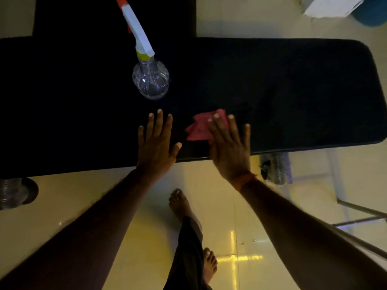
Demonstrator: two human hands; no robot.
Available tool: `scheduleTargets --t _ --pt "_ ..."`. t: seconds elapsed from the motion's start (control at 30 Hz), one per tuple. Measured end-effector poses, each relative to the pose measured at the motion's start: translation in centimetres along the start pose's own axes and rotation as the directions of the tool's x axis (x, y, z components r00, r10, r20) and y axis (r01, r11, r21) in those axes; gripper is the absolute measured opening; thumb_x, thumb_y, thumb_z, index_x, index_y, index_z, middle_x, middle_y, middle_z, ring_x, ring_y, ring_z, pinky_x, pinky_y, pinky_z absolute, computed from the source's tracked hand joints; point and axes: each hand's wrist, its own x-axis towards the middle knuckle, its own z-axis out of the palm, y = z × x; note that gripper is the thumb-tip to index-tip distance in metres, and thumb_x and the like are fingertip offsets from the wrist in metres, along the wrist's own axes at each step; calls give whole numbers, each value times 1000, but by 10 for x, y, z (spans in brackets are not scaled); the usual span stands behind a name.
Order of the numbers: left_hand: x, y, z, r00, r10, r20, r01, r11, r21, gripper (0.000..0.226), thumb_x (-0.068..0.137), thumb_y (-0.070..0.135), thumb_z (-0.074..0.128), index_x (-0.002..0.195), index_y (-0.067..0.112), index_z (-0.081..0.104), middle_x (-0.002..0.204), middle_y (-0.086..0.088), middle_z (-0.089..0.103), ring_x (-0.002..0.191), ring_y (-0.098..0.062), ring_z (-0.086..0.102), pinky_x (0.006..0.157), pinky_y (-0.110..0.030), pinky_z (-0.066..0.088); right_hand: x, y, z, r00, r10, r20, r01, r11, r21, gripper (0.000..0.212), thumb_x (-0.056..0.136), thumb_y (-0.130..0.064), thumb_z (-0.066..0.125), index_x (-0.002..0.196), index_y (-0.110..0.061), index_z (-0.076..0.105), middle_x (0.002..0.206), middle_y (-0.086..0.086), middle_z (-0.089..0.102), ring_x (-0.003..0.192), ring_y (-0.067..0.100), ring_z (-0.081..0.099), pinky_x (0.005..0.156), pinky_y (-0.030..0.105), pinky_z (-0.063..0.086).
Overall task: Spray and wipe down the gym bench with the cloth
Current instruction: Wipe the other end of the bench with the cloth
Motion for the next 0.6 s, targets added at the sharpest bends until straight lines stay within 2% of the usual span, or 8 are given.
scheduleTargets --t 0.07,0.1,0.23,0.27,0.4,0.43,0.53,0.6 --pt "1 6 1 1000 -21 -15 20 1000 -17 76 104 53 38 165 17 11 173 -13 0 160 -33 -2 125 -59 4 2 -3 -4 953 303 7 -303 950 75 60 109 -39 30 165 -30 12 174 -3 5 161 28 -2 126 66 5" --pt "2 10 2 1000 -14 -20 13 999 -29 75 103 56 32 165 18 13 173 -13 2 160 -33 -1 125 -60 3 -2 -17 -4 934 357 17 -356 926 126 60 109 -38 28 166 -28 10 175 -1 2 161 29 -4 127 65 4" --pt "12 27 7 991 130 9 -130 992 -8 76 99 63 12 164 23 17 173 -9 5 160 -32 1 124 -64 8 -31 -18 -1 995 -66 73 59 993 99 60 108 -38 31 165 -27 16 174 1 7 161 30 0 125 66 12" --pt "15 31 9 992 124 8 -124 992 -13 76 99 64 11 164 25 17 173 -8 5 160 -33 0 124 -64 6 -24 0 -3 995 -58 82 53 997 64 59 109 -40 30 165 -28 16 174 -2 8 161 29 0 125 66 11" --pt "25 42 15 996 93 -5 -93 996 -14 79 99 66 14 164 22 19 173 -11 6 160 -34 0 123 -63 3 13 24 -6 929 367 46 -370 919 136 58 111 -40 24 166 -29 6 175 -4 -2 161 26 -9 128 61 3" --pt "28 44 16 995 98 4 -98 995 3 79 99 67 17 164 22 17 173 -12 4 160 -34 -1 123 -62 3 11 14 -3 931 365 27 -364 915 173 59 112 -39 25 166 -27 5 175 -1 -3 161 26 -9 129 60 3" --pt "41 51 14 995 93 18 -93 996 5 80 100 67 23 165 22 13 173 -12 -1 160 -33 -5 123 -63 0 -15 12 2 997 69 36 -73 989 131 62 109 -39 31 166 -27 9 175 -1 2 161 27 -5 128 63 8" --pt "50 55 13 994 110 17 -110 994 5 83 98 69 20 165 21 13 173 -12 -1 160 -33 -5 124 -63 0 -4 49 -3 997 39 70 -42 998 42 63 107 -40 33 165 -29 13 174 -4 8 161 27 0 125 66 12"
